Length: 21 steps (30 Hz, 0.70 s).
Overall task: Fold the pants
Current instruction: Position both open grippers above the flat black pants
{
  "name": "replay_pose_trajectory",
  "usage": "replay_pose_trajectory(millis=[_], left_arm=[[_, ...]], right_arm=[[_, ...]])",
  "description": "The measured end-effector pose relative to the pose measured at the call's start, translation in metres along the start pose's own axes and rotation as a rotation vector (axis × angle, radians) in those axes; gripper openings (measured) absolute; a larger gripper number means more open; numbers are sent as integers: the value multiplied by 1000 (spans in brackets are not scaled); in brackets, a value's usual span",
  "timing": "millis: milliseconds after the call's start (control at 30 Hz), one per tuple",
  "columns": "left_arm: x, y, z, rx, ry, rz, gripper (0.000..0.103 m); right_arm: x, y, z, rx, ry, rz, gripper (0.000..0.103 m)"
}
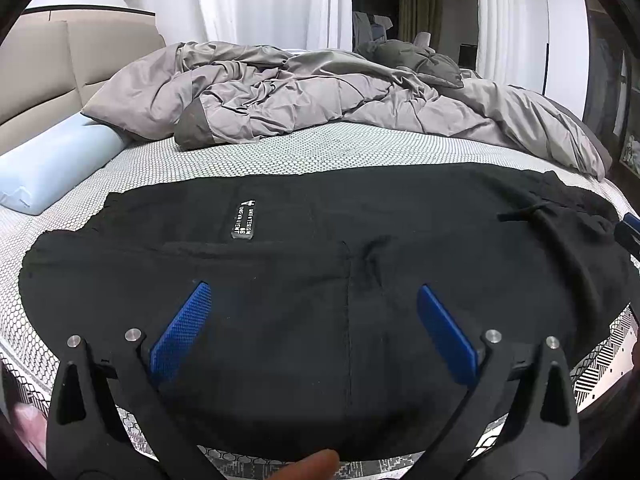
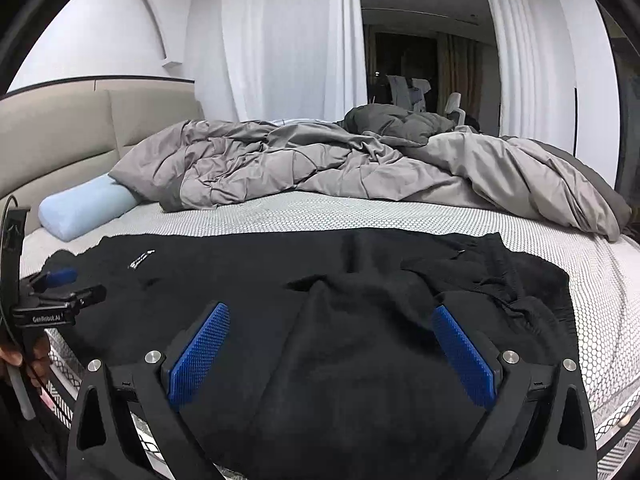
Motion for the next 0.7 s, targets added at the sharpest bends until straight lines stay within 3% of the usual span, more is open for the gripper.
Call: replay_pose_trajectory(millis=[700], left_arm=[[-2, -4, 5, 32, 13, -4, 102]], right_arm=[[4, 4, -4, -25, 24, 0, 103]])
Point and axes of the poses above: each gripper's, at about its wrist camera, not at the fingertips, and y roughly the way its jaws point, x to its right, z to its top, the point moved 10 cm from there along y, roughly the way its jaws point, and after that the axes turned 2 degrees about x, right-handed, at the moved point
